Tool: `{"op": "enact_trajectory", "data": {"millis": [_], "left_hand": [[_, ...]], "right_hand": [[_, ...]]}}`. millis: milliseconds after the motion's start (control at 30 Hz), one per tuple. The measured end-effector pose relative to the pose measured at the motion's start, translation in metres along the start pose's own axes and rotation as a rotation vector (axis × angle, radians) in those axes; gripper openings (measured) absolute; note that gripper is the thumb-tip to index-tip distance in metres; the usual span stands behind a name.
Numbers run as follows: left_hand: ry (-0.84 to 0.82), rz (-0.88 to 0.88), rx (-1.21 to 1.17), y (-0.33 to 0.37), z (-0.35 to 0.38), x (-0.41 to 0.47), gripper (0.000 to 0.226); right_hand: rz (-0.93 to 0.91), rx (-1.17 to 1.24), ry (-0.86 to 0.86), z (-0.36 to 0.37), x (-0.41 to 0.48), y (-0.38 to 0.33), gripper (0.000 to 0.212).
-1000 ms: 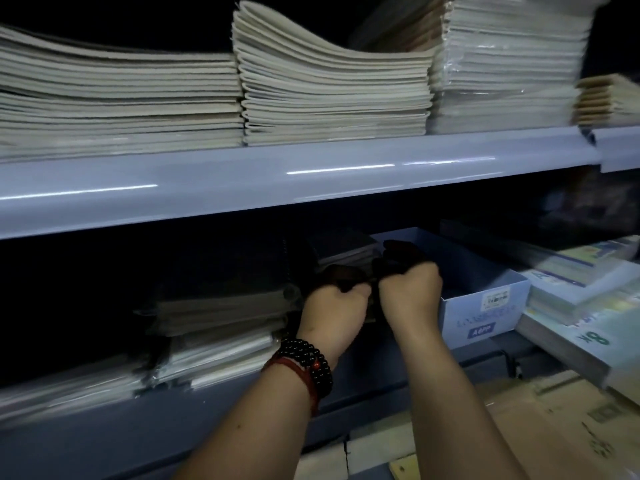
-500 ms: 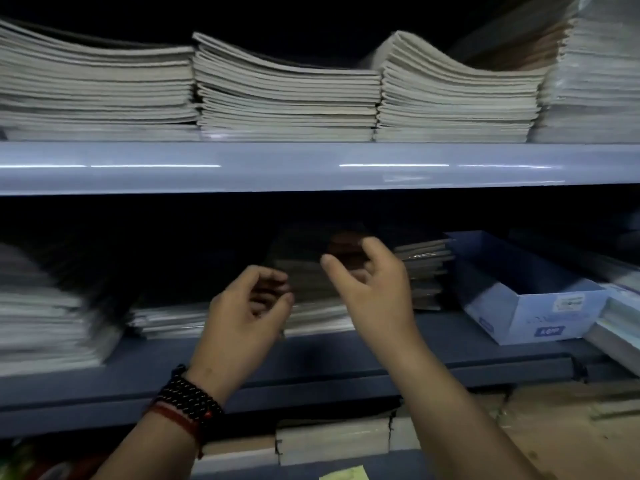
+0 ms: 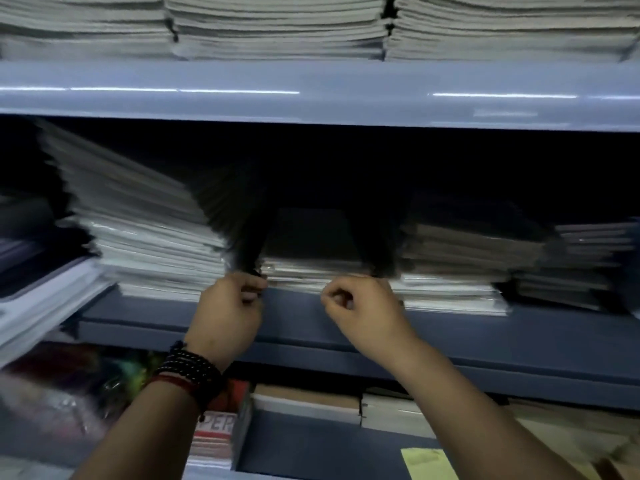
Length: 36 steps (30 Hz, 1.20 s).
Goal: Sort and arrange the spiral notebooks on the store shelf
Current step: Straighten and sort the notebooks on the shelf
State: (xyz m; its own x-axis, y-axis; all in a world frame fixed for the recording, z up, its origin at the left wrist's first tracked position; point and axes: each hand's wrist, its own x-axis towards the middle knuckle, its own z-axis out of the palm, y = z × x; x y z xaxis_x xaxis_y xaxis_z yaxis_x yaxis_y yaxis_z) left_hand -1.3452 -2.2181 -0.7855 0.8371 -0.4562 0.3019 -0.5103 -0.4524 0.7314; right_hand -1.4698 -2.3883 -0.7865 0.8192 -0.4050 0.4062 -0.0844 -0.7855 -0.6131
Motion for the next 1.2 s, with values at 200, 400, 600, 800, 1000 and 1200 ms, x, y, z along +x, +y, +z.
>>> {"op": "enact_trajectory", "data": {"millis": [200, 400, 600, 800, 1000, 1200], "left_hand": [[0.042, 0.015, 0.167, 0.003, 0.001, 0.007, 0.029], [0.131, -0.016, -0.015, -0.003, 0.008, 0.008, 0.027], [0.138, -0.063, -0.270, -0.005, 0.014, 0.012, 0.042], [0.166, -0.054, -0.350, -0.006, 0.017, 0.013, 0.043], [0.047, -0.054, -0.296, -0.008, 0.022, 0.006, 0.047], [-0.014, -0.070, -0.318, -0.004, 0.016, 0.009, 0.059]], "right_hand": [[-0.006, -0.278, -0.001, 0.016, 0.016, 0.001, 0.016], [-0.004, -0.047, 0.053, 0.022, 0.022, 0.006, 0.011], [-0.004, 0.018, 0.015, 0.024, 0.020, 0.007, 0.028], [-0.051, -0.130, 0.020, 0.024, 0.015, 0.005, 0.046], [-0.035, -0.386, -0.002, 0.022, 0.011, -0.004, 0.060], [-0.125, -0.602, -0.033, 0.030, 0.014, -0.003, 0.060]]}}
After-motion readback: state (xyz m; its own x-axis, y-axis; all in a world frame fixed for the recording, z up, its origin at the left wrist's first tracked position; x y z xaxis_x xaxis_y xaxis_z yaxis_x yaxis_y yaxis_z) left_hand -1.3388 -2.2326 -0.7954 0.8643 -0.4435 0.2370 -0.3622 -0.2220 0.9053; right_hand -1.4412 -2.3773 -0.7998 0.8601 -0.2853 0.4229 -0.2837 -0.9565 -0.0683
